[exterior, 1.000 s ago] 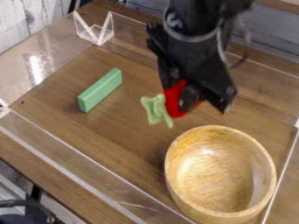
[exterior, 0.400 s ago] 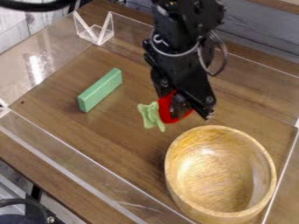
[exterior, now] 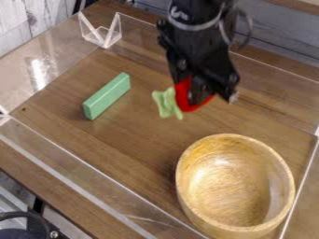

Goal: Move the red object to the left side of the table

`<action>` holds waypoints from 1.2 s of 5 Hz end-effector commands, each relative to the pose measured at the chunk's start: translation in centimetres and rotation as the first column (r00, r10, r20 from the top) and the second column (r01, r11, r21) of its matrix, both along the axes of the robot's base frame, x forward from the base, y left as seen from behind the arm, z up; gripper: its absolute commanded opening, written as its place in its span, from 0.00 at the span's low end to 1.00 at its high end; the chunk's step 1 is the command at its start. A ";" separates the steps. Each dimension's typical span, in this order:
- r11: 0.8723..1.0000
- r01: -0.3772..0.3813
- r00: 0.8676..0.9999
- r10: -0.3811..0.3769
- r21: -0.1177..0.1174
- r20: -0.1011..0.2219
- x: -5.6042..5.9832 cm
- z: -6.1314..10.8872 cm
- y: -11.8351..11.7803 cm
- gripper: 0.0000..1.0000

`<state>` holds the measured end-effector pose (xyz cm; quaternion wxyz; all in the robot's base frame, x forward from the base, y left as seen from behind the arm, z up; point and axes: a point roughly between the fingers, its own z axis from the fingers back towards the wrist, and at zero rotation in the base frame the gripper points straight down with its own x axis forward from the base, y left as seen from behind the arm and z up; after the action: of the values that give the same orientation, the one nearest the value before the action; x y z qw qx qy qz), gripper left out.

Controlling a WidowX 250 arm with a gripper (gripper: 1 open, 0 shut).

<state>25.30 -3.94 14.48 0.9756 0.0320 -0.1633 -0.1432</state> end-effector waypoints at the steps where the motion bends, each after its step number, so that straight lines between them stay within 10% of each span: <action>1: 1.000 0.028 0.999 -0.028 -0.003 0.039 0.3 1.2 -0.4 0.00; 4: 0.999 0.033 0.999 -0.034 0.008 0.027 0.6 -0.3 -1.8 0.00; 6: 0.999 0.044 0.999 -0.045 0.010 0.026 -1.3 1.6 -0.8 0.00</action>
<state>23.75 -4.90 15.44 0.9715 0.0342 -0.1654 -0.1664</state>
